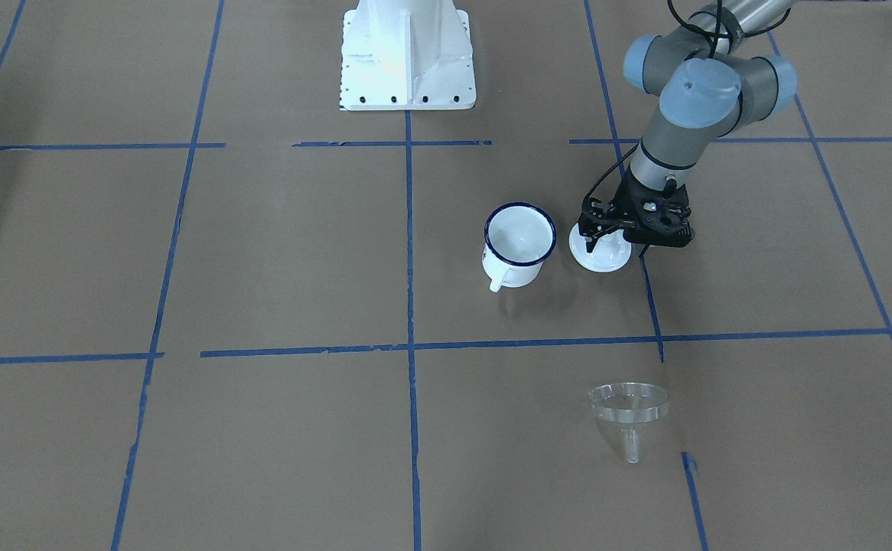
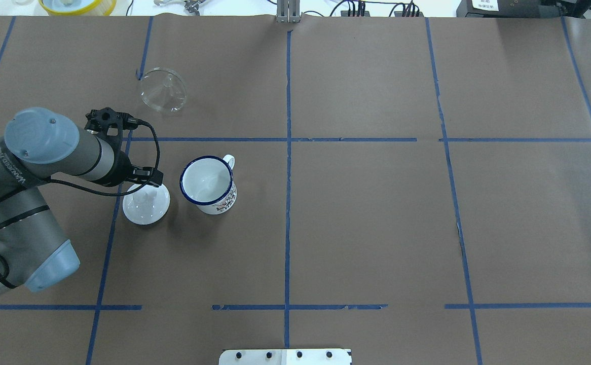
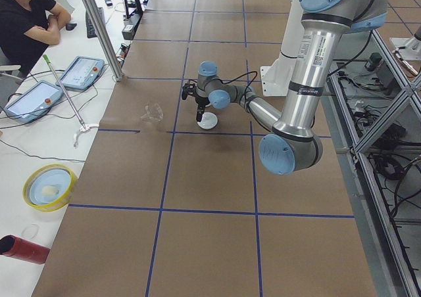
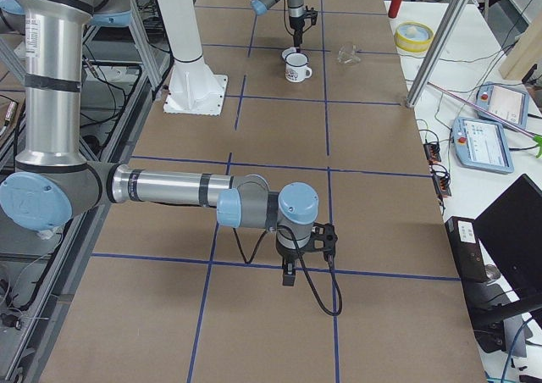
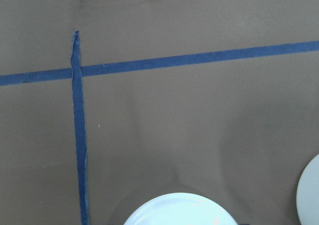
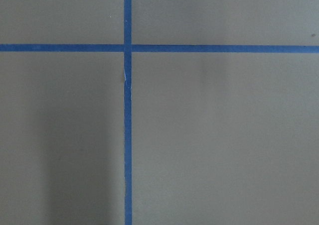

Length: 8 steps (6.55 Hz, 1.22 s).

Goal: Remove funnel from cup
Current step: 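Lower the left gripper and grasp the white lid by its knob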

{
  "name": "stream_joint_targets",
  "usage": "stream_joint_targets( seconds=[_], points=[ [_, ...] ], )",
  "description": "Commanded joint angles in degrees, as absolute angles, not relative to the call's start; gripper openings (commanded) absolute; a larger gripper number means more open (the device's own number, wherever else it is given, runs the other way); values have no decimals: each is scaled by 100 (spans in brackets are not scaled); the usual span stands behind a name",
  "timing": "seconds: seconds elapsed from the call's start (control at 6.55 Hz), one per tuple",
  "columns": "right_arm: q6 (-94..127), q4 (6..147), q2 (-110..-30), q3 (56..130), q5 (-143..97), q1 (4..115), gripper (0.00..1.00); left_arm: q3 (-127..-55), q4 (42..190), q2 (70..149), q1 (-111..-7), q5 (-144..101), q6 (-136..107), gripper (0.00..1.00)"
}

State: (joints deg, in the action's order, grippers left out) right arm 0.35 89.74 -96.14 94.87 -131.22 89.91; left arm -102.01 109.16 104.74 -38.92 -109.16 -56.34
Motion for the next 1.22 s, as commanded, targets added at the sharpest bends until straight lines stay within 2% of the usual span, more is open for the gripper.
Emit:
stream_joint_targets(
  seconds=[0.0, 0.61, 1.07],
  points=[
    [35, 8974, -9615, 9492, -13122, 8991, 100, -10222, 10916, 10459, -3867, -10916, -5634, 76],
    [35, 8974, -9606, 9492, -13122, 8991, 100, -10283, 10846, 10415, -3815, -10925, -5634, 64],
    [35, 8974, -9607, 9483, -13122, 8991, 100, -10336, 10670, 10415, -3762, -11013, -5634, 63]
  ],
)
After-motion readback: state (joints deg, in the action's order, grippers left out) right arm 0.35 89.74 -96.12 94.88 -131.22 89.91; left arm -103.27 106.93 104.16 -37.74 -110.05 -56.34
